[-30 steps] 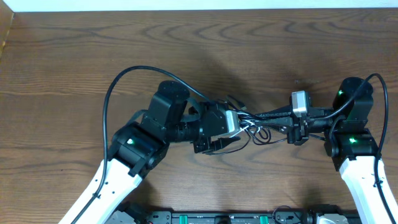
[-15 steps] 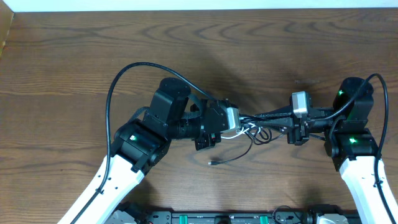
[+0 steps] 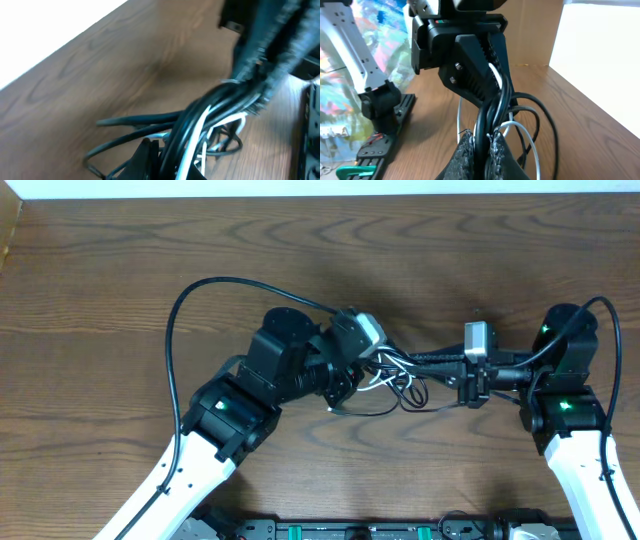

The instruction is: Untangle cables

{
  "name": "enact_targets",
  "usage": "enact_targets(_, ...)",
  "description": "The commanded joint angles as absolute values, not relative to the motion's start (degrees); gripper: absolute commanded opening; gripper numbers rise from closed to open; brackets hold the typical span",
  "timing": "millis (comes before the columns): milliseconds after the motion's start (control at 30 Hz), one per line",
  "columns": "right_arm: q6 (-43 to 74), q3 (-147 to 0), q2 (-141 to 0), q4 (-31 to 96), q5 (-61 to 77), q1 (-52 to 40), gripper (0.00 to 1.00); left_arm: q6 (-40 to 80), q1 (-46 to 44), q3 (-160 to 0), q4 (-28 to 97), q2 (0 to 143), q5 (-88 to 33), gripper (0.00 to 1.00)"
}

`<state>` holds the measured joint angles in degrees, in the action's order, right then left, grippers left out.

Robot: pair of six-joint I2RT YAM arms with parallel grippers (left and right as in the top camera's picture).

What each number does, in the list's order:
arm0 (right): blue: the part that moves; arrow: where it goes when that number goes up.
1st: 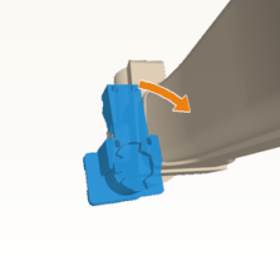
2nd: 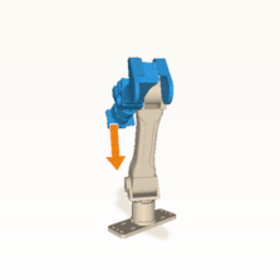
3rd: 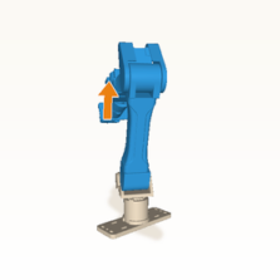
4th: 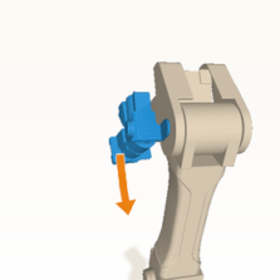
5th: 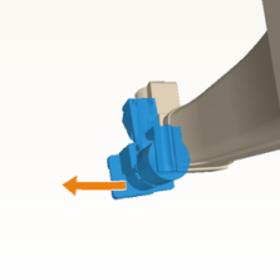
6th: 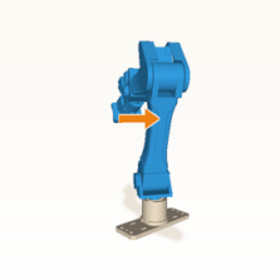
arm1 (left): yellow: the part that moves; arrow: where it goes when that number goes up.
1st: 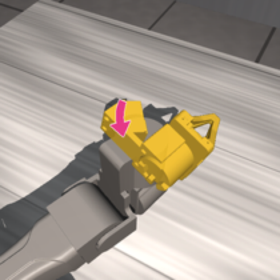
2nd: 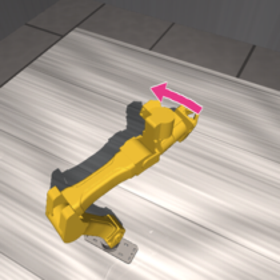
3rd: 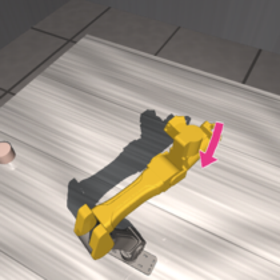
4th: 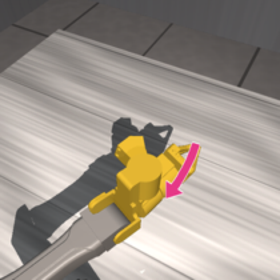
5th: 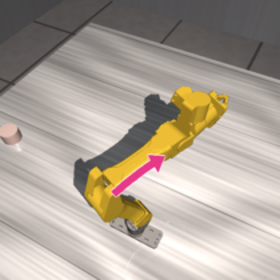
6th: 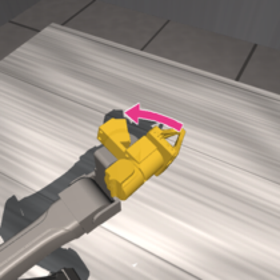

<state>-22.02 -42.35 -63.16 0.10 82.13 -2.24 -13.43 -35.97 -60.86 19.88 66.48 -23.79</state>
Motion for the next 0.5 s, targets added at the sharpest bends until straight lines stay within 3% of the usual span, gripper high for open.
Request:
enact_targets(0, -22.8, -43.3, -62.9, -0.1, 85.6, -2.1, 0.01, -4.6, -34.0, -62.5, 19.8, 66.6, -9.3, 0.08)
enact_targets(467, -19.4, -43.3, -62.8, -2.4, 85.6, -0.9, 0.01, 4.2, -33.6, -62.5, 24.4, 66.6, 2.8, 0.08)
